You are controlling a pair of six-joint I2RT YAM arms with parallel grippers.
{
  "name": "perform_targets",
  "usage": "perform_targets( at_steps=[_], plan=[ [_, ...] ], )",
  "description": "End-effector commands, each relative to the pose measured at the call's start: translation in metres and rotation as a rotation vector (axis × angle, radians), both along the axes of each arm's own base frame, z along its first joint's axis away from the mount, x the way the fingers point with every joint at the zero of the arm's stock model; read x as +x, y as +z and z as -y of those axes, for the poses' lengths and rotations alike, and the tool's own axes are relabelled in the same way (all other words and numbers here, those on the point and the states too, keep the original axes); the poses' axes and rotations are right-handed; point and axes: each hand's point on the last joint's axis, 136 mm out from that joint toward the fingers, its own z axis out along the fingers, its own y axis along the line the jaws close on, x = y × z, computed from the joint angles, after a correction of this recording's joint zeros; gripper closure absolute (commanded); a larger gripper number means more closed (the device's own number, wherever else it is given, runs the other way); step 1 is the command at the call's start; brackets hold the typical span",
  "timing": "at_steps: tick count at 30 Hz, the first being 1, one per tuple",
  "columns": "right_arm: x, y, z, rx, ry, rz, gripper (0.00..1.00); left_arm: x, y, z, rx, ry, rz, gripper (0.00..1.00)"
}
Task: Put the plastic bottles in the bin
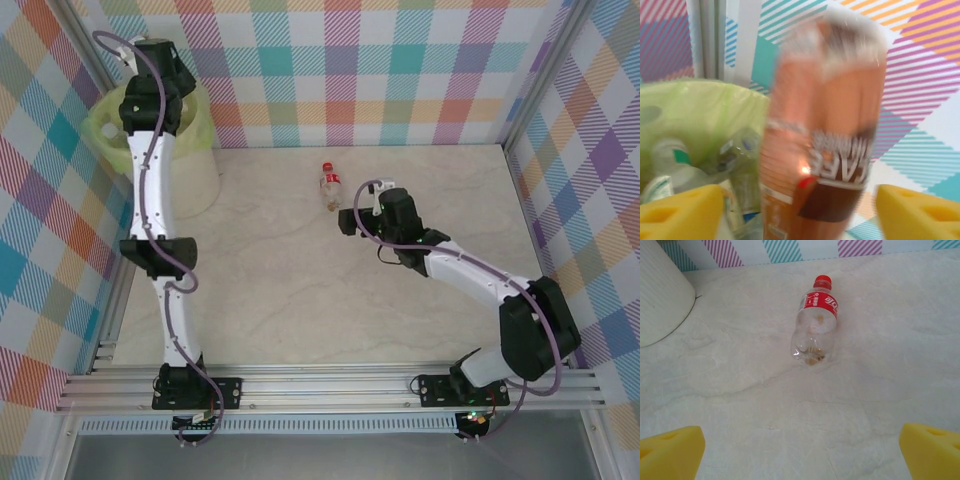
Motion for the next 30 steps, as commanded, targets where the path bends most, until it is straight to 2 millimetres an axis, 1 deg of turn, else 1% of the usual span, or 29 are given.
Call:
perform_targets(
  at_steps=[1, 2, 3, 4, 6, 8, 10, 12, 15, 18, 20, 22, 23, 24, 25, 26, 28, 30],
  plan=[
    [0.020, 0.007, -0.013, -0.031, 0.042, 0.047, 0.00, -0.026, -0.025, -0.011, -0.062, 0.062, -0.121, 0.09],
    [0.025, 0.003, -0.015, -0.049, 0.042, 0.042, 0.00, -0.028, -0.023, -0.011, -0.053, 0.059, -0.117, 0.03],
    [0.031, -0.002, -0.017, -0.060, 0.040, 0.032, 0.00, -0.030, -0.018, -0.011, -0.031, 0.049, -0.106, 0.00],
    [0.035, -0.007, -0.019, -0.067, 0.043, 0.021, 0.00, -0.032, -0.016, -0.011, -0.019, 0.042, -0.115, 0.00],
    [0.045, -0.019, -0.027, -0.076, 0.049, -0.010, 0.00, -0.039, -0.004, -0.011, 0.017, 0.022, -0.104, 0.00],
    [0.056, -0.029, -0.034, -0.080, 0.052, -0.041, 0.00, -0.050, 0.007, -0.009, 0.034, 0.005, -0.104, 0.00],
    [0.067, -0.040, -0.045, -0.077, 0.068, -0.078, 0.00, -0.059, 0.016, -0.006, 0.012, -0.030, -0.098, 0.00],
    [0.079, -0.051, -0.052, -0.074, 0.050, -0.118, 0.00, -0.069, 0.031, 0.000, -0.031, -0.077, -0.062, 0.00],
    [0.097, -0.074, -0.056, -0.087, 0.008, -0.178, 0.00, -0.087, 0.055, 0.008, -0.052, -0.116, -0.016, 0.00],
    [0.109, -0.096, -0.062, -0.100, -0.003, -0.239, 0.00, -0.101, 0.065, 0.017, -0.085, -0.155, -0.007, 0.00],
    [0.115, -0.106, -0.068, -0.102, 0.004, -0.276, 0.01, -0.105, 0.066, 0.020, -0.100, -0.168, -0.012, 0.00],
    [0.119, -0.116, -0.073, -0.108, 0.011, -0.314, 0.02, -0.109, 0.062, 0.023, -0.116, -0.175, -0.020, 0.00],
    [0.121, -0.118, -0.075, -0.109, 0.008, -0.323, 0.04, -0.112, 0.061, 0.025, -0.124, -0.182, -0.017, 0.00],
    [0.123, -0.120, -0.075, -0.111, 0.005, -0.331, 0.06, -0.112, 0.047, 0.028, -0.132, -0.189, -0.041, 0.00],
    [0.124, -0.122, -0.075, -0.116, 0.000, -0.333, 0.09, -0.119, 0.047, 0.030, -0.130, -0.190, -0.031, 0.00],
    [0.126, -0.124, -0.075, -0.119, -0.002, -0.330, 0.13, -0.122, 0.038, 0.034, -0.129, -0.195, -0.043, 0.00],
    [0.128, -0.125, -0.074, -0.124, -0.008, -0.331, 0.21, -0.132, 0.028, 0.041, -0.119, -0.204, -0.051, 0.00],
    [0.129, -0.124, -0.073, -0.128, -0.012, -0.330, 0.30, -0.139, 0.009, 0.053, -0.148, -0.230, -0.076, 0.00]
  ],
)
